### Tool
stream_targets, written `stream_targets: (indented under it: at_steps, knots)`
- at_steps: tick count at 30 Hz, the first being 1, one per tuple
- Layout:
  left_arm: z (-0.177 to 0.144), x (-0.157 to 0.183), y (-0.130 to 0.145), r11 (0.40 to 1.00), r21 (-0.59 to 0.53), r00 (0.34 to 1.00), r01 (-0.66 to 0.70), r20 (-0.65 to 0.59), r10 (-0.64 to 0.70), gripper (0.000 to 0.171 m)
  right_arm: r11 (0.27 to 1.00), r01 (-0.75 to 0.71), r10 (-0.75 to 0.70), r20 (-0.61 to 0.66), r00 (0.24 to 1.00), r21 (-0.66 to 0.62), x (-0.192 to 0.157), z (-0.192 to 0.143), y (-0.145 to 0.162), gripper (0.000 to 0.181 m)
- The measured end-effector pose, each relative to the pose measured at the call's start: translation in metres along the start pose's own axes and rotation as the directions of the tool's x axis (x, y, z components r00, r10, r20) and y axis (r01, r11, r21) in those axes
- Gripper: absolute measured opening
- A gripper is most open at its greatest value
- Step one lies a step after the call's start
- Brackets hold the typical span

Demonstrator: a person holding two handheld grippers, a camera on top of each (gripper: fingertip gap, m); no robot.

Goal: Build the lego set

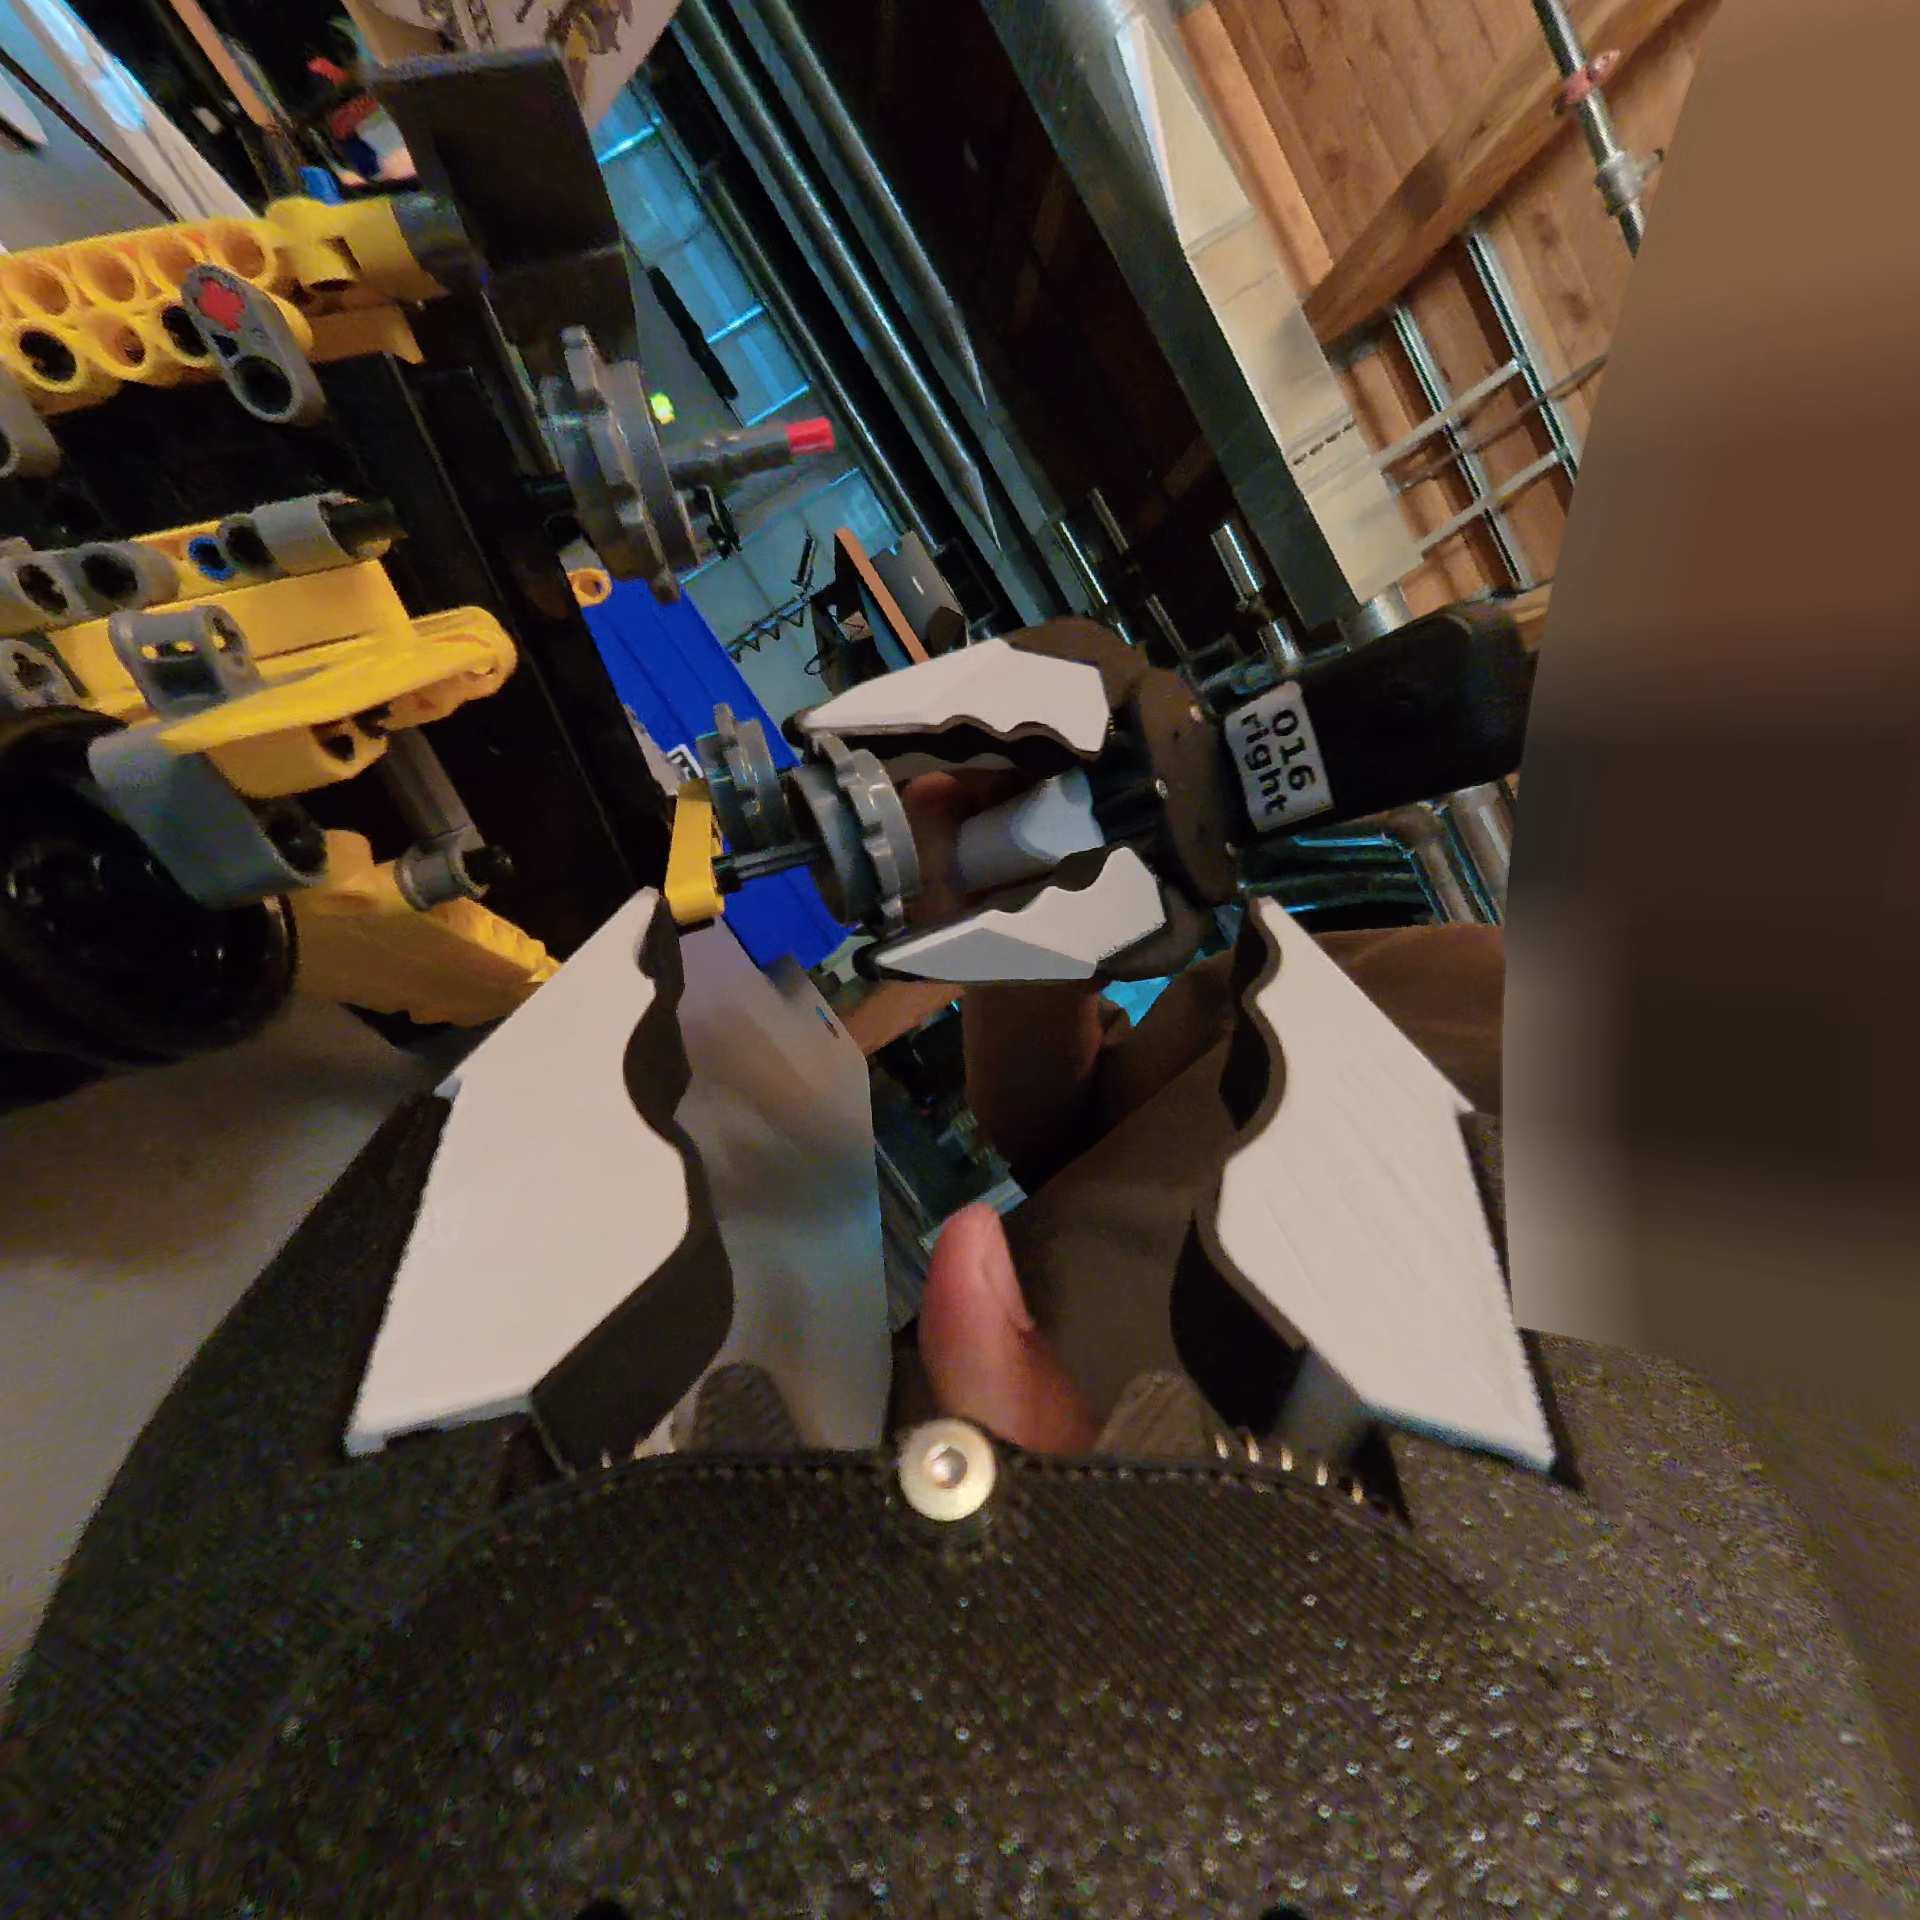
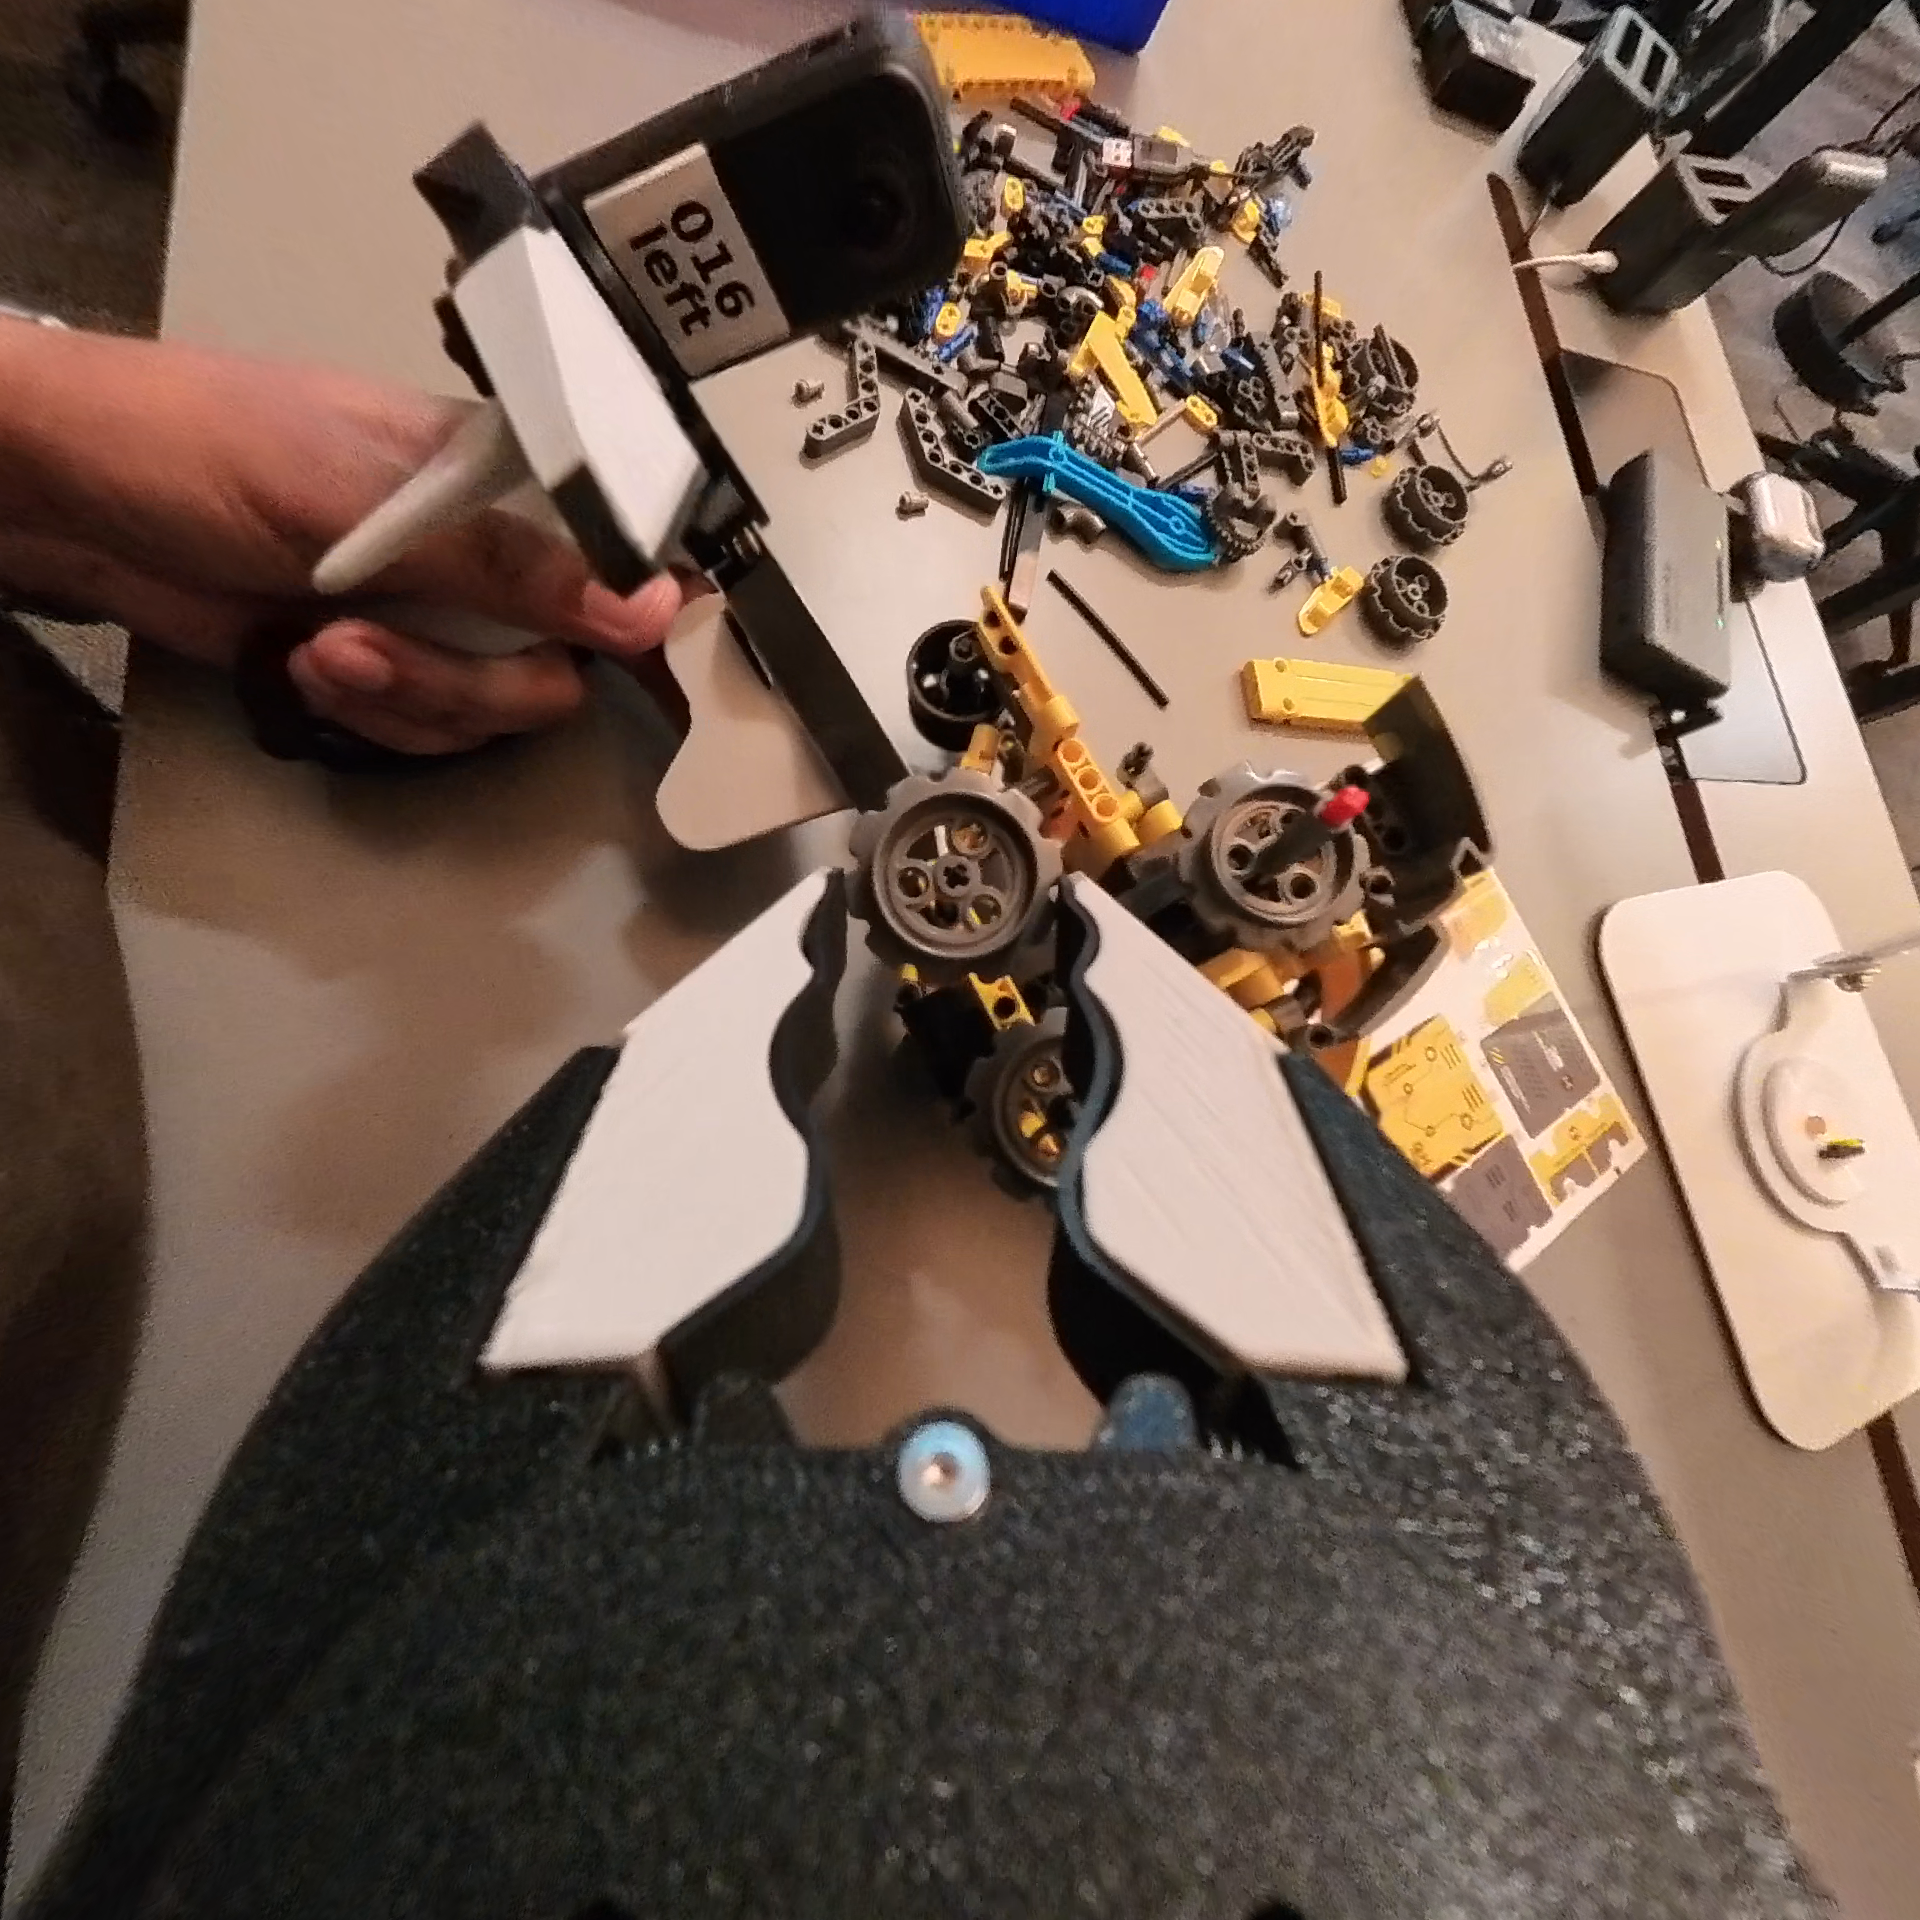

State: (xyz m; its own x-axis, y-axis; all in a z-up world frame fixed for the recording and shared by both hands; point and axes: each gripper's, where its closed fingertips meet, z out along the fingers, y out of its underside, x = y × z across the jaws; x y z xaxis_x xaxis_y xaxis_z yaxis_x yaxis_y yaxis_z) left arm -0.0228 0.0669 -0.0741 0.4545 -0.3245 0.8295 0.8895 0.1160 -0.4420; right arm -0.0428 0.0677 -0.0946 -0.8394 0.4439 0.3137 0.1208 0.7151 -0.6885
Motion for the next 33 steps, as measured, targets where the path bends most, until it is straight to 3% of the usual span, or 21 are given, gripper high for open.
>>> stream_targets:
  at_steps: [9, 17, 28, 30, 33]
  knots:
    - [0.002, -0.004, 0.002, 0.998, -0.036, 0.995, -0.055, 0.083, 0.058, 0.101, 0.993, 0.028, -0.024, 0.041, 0.999, -0.113, 0.000, 0.002, 0.000, 0.039]
    - [0.002, -0.004, 0.000, 1.000, -0.016, 0.998, -0.025, 0.059, 0.026, 0.101, 0.985, 0.093, -0.095, -0.004, 0.995, -0.146, 0.001, 0.004, 0.001, 0.039]
    - [0.006, -0.025, -0.009, 0.998, 0.048, 0.988, 0.028, 0.149, -0.035, 0.064, 0.974, 0.154, -0.169, -0.081, 0.982, -0.167, 0.007, 0.000, 0.005, 0.039]
    - [0.007, -0.025, -0.009, 0.999, 0.048, 0.985, 0.021, 0.170, -0.028, 0.066, 0.975, 0.152, -0.168, -0.089, 0.982, -0.164, 0.009, 0.001, 0.006, 0.039]
    - [0.012, -0.017, -0.009, 0.999, 0.037, 0.987, -0.016, 0.162, 0.010, 0.088, 0.977, 0.148, -0.163, -0.091, 0.982, -0.153, 0.011, 0.001, 0.006, 0.039]
